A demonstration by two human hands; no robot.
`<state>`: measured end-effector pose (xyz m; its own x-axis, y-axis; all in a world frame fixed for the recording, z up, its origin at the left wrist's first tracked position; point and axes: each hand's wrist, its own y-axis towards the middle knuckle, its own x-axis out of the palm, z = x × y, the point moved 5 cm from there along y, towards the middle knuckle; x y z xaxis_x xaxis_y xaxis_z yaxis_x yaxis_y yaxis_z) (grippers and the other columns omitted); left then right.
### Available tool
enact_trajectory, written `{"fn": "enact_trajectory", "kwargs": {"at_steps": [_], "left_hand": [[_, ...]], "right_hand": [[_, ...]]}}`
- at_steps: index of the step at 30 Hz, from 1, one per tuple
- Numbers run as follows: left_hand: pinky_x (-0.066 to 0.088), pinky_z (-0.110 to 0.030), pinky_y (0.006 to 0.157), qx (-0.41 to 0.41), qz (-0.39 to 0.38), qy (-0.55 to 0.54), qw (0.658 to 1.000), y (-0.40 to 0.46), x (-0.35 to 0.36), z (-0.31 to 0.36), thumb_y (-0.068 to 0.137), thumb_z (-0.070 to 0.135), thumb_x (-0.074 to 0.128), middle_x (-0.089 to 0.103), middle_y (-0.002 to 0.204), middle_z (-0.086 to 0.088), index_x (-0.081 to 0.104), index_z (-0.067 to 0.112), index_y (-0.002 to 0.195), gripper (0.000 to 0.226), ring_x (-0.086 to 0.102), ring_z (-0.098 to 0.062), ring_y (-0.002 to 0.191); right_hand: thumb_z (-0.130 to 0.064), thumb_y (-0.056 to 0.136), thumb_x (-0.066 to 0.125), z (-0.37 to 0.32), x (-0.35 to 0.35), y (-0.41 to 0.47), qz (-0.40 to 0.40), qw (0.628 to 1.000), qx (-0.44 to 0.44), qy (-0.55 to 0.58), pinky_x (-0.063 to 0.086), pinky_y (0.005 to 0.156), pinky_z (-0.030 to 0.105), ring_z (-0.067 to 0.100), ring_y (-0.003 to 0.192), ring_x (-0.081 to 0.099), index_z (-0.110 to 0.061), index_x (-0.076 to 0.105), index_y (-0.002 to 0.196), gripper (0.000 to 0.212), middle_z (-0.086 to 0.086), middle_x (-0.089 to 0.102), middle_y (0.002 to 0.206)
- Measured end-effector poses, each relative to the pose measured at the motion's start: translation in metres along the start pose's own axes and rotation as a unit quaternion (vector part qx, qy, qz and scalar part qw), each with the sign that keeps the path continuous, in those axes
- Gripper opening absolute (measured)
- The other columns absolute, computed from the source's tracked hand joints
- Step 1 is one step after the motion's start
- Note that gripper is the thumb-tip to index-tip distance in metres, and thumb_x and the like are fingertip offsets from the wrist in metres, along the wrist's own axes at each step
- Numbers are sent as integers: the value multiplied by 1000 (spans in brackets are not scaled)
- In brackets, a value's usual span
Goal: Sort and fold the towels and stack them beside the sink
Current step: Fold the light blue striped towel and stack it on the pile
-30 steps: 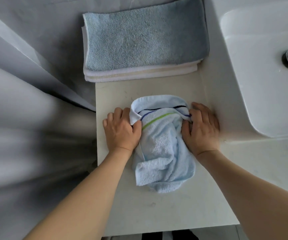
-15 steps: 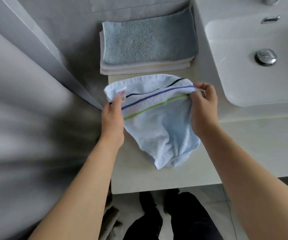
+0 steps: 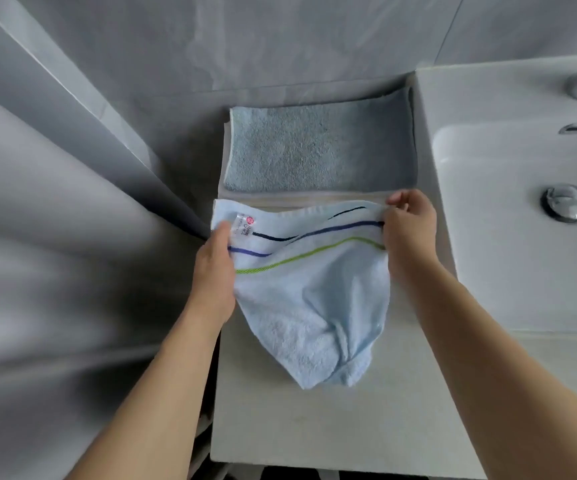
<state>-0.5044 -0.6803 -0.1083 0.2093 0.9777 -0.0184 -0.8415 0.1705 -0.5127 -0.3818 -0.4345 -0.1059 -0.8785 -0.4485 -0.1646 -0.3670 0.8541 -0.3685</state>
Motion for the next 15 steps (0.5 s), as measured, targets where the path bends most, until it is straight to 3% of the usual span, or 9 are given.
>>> {"fn": "enact_trajectory", "kwargs": {"at_steps": [2, 5, 7, 9, 12, 15], "left_hand": [[49, -30, 63, 4, 35, -15, 999, 20, 7, 16, 95, 25, 48, 66, 70, 0, 67, 21, 61, 39, 63, -22, 70], [47, -30, 58, 55, 71, 29, 996, 58, 18, 50, 91, 19, 44, 58, 74, -7, 52, 19, 71, 21, 56, -25, 71], [51, -33, 60, 85, 87, 74, 990, 88, 27, 71, 92, 21, 45, 61, 80, -8, 53, 18, 77, 17, 61, -26, 72], [51, -30, 58, 117, 95, 109, 983, 117, 40, 90, 95, 23, 46, 61, 78, -5, 52, 15, 82, 17, 61, -18, 67], [40, -26, 54, 163, 111, 183, 963, 157, 64, 109, 97, 23, 44, 51, 70, -1, 42, 16, 72, 25, 48, -12, 59], [42, -33, 64, 157, 118, 252, 948, 194, 81, 104, 99, 24, 41, 54, 80, -6, 47, 13, 79, 24, 51, -19, 70]], "right_hand": [[-6, 68, 29, -27, 1, 18, 44, 996, -72, -38, 38, 67, 24, 11, 69, 43, -28, 49, 75, 31, 0, 50, 88], [5, 69, 26, -66, 9, 45, 55, 978, -164, -115, 32, 74, 3, 4, 79, 42, -21, 49, 90, 40, 1, 39, 108], [11, 69, 25, -86, 16, 68, 65, 965, -207, -149, 28, 74, -3, 3, 80, 40, -16, 47, 91, 42, 2, 34, 109], [10, 70, 26, -102, 29, 98, 75, 946, -252, -188, 27, 77, -3, 10, 85, 40, -13, 50, 86, 37, 4, 33, 109], [8, 70, 33, -115, 47, 137, 69, 910, -317, -258, 25, 84, 1, 17, 98, 42, -5, 61, 81, 33, 8, 40, 112], [7, 72, 40, -106, 68, 163, 48, 871, -319, -371, 25, 100, 17, 32, 115, 41, -3, 66, 98, 38, 16, 41, 129]]}}
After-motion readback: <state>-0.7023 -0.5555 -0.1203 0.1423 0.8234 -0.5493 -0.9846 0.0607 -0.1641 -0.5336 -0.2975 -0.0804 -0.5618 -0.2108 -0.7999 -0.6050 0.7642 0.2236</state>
